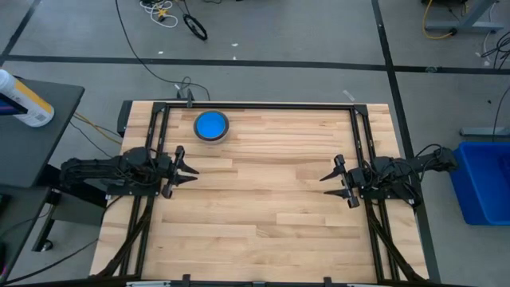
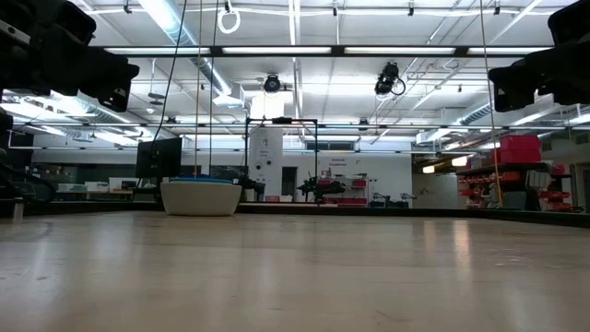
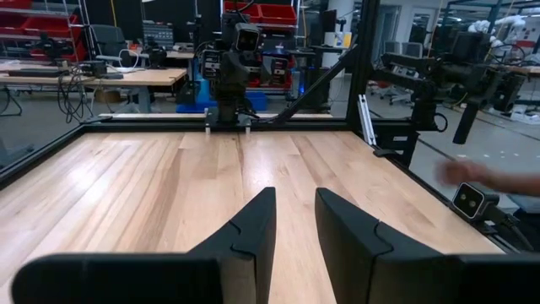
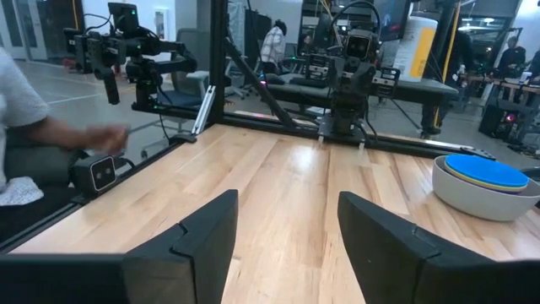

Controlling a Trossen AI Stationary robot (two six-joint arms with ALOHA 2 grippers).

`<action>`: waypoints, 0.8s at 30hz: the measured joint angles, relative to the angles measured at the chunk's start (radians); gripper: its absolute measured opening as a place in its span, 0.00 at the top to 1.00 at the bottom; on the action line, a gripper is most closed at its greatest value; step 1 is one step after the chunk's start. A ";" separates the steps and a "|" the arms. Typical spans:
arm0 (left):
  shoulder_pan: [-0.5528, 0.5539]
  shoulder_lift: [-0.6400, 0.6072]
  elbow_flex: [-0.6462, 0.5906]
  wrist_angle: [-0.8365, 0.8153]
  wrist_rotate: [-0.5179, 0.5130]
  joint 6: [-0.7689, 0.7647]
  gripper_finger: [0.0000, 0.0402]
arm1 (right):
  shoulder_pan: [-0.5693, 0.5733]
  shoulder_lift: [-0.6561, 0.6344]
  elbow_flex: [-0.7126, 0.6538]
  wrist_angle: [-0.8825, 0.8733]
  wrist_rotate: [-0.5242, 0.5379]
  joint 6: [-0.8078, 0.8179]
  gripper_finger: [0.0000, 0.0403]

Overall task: Nest bowls inside each other
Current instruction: Return to Home Position

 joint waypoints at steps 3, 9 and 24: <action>0.000 0.000 0.000 0.000 0.000 0.000 0.77 | 0.000 0.000 0.000 0.000 0.000 0.000 0.46; 0.000 0.000 0.000 0.000 0.000 0.000 0.77 | 0.000 0.000 0.000 0.000 0.000 0.000 0.43; 0.000 0.000 0.000 0.000 0.000 0.000 0.77 | 0.000 0.000 0.000 0.000 0.000 0.000 0.37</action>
